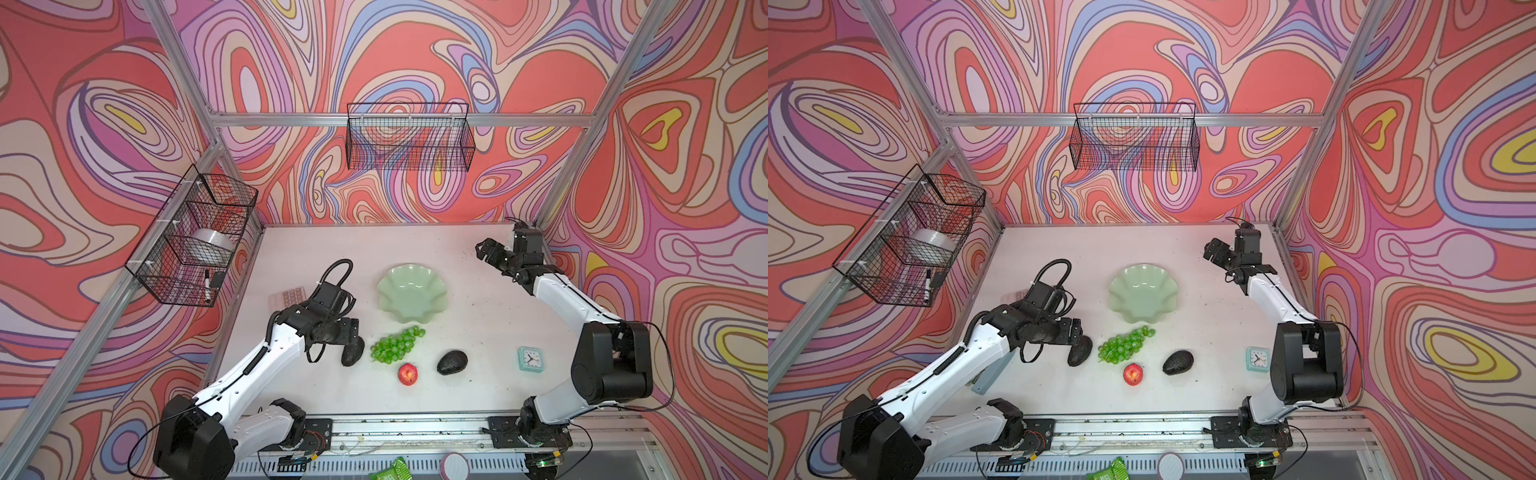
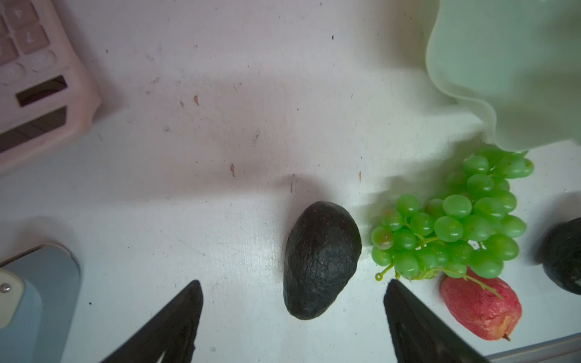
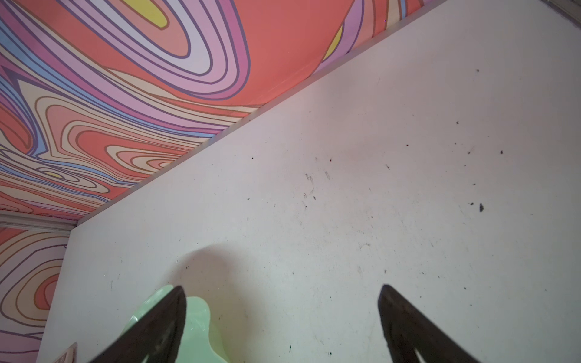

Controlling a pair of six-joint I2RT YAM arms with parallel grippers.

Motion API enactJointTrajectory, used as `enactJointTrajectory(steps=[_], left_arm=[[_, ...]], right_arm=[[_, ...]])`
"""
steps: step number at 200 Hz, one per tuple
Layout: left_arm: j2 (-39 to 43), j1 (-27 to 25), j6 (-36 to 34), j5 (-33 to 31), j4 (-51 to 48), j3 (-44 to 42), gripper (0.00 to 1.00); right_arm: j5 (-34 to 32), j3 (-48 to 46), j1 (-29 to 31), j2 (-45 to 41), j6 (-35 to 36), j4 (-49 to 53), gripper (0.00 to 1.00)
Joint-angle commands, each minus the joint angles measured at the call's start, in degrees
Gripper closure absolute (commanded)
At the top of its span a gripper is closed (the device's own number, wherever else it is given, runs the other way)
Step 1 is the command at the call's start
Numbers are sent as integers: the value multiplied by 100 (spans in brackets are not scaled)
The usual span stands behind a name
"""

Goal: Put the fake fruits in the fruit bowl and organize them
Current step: 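Move the left gripper toward the avocado nearest the left arm, then grasp the dark avocado with the left gripper and lift it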

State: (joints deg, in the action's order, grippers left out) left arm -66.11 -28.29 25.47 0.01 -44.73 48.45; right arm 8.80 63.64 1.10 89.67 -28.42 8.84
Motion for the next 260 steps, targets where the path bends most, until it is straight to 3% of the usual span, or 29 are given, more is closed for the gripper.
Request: enactJointTrajectory(steps=[1,94,164,218,260], left_arm=[[-205,-163,356,-11,-43,-42,9],[-1464,-310,558,237,676,-196,13],[-1685,-308,635,21,235,89,41],[-1484,-308,402,85,-184,1204,51],[-2296,-308,-50,301,-165,2755,52]], right_arm=[[22,9,20,-100,-92,120,2],[23,-132,21,-111,-119,16,2],[25,-123,19,-14,-72,-38,2],[26,13,13,56,-77,64,2],[-7,4,17,-134,40,209,2]])
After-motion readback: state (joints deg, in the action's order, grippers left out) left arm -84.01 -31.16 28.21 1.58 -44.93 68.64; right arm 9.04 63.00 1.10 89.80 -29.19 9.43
